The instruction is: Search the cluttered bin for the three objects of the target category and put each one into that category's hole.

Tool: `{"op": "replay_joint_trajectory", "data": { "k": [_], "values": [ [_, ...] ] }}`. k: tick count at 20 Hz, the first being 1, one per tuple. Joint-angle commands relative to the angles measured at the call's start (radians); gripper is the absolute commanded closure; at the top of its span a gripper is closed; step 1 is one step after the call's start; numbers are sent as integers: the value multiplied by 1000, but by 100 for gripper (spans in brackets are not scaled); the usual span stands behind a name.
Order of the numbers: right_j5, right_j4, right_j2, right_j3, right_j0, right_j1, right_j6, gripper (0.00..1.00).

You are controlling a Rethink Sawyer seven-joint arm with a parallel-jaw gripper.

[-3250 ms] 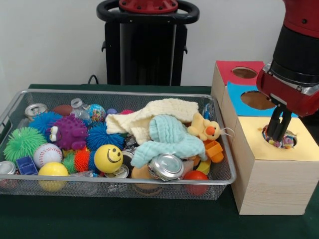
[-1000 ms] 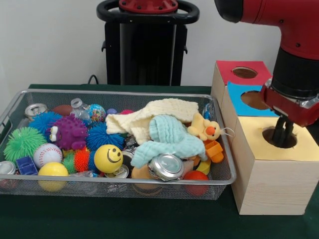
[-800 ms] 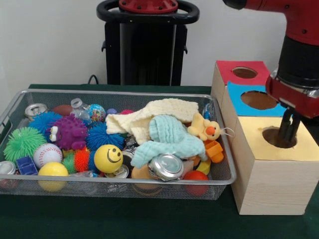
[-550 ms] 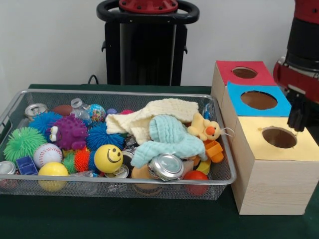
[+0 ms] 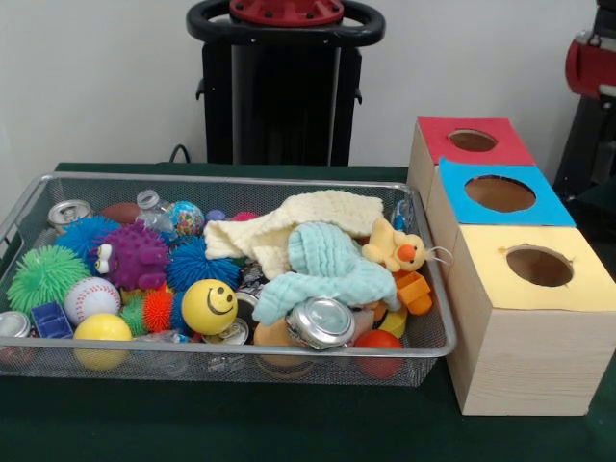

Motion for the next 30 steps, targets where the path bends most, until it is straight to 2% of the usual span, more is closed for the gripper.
{"op": "replay_joint_trajectory", "data": {
  "k": [1, 3, 8, 13, 23, 30],
  "values": [
    [82, -44, 13, 100, -20, -15, 112, 0],
    [64, -55, -3, 107, -18, -14, 111, 0],
    [108, -70, -32, 114, -9, -41, 104, 0],
    [118, -69, -53, 106, 3, -36, 118, 0],
    [155, -73, -62, 81, -18, -31, 110, 0],
    [152, -73, -58, 101, -28, -41, 93, 0]
  ]
}}
